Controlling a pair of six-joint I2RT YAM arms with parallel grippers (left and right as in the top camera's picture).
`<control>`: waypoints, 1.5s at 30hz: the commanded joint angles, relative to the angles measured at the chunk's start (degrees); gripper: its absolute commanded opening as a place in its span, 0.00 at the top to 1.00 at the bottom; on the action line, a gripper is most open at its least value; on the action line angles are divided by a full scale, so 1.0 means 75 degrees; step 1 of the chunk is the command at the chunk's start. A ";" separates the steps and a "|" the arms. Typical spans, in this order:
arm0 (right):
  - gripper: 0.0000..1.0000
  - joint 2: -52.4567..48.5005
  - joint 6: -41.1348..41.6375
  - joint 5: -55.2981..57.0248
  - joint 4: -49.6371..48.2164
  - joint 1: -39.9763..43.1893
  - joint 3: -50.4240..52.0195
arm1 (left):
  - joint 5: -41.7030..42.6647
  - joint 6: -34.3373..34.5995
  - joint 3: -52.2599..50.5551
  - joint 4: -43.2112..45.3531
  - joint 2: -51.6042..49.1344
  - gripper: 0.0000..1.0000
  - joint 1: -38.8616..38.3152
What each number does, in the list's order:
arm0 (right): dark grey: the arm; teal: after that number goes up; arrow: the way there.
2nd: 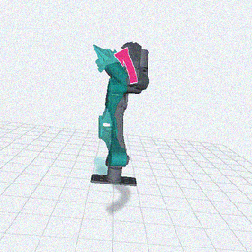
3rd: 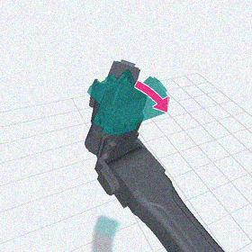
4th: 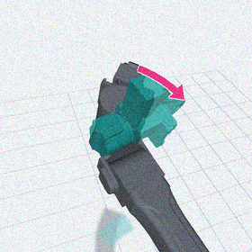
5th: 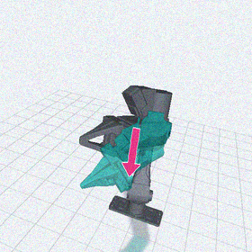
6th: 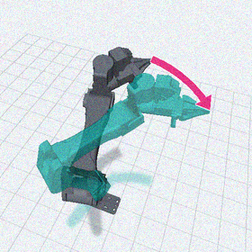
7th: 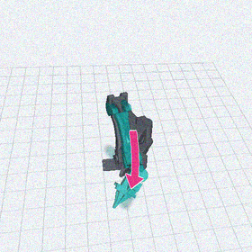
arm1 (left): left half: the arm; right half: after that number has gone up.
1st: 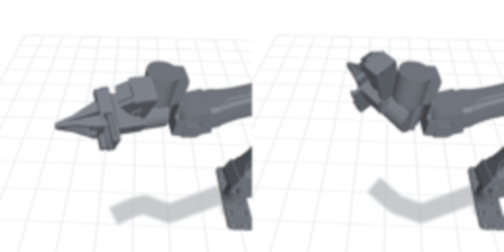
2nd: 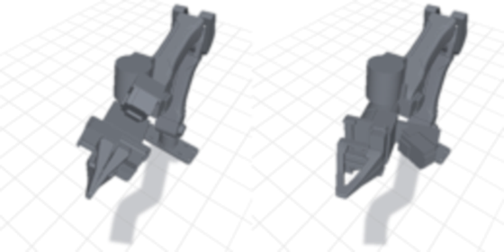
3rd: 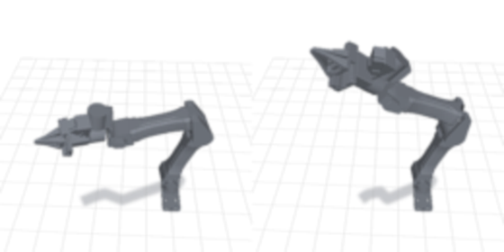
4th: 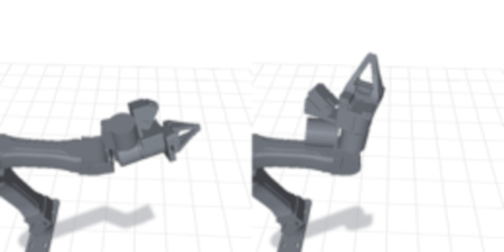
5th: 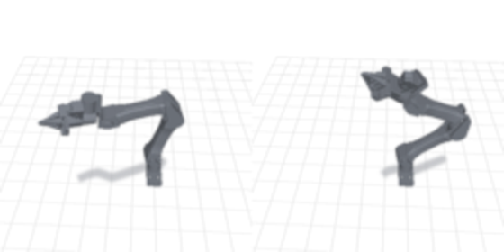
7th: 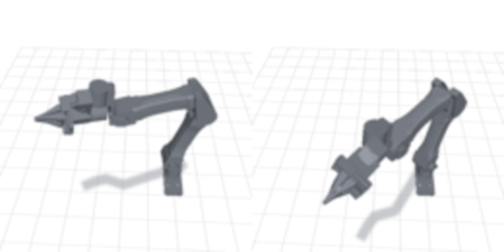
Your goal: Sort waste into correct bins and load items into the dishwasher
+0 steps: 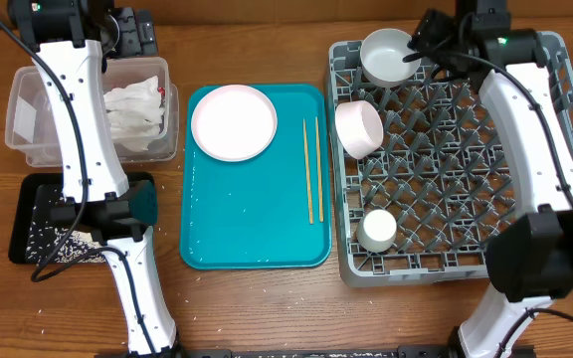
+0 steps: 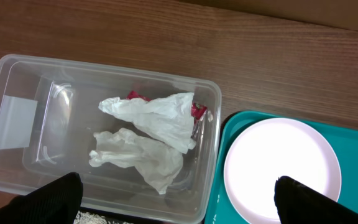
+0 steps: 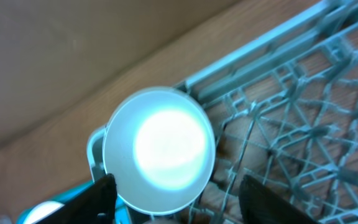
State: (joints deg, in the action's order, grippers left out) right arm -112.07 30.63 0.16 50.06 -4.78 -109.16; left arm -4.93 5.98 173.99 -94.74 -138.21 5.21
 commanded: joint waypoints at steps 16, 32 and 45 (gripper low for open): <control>0.70 -0.1134 0.1154 -0.0251 0.0248 -0.0003 0.0163 | 0.0064 0.0003 0.0166 0.0006 0.0192 0.00 -0.0061; 0.96 -0.1259 0.0997 -0.0038 0.0318 0.0006 0.0140 | 0.0064 0.0003 0.0166 0.0006 0.0192 0.00 -0.0061; 0.96 0.0009 0.0050 0.1306 0.0580 -0.0111 0.0038 | 0.0064 0.0003 0.0166 0.0006 0.0192 0.00 -0.0061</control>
State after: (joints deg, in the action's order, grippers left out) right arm -118.45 33.50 3.05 54.19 -4.95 -108.14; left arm -4.93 5.98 174.01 -94.74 -138.19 5.21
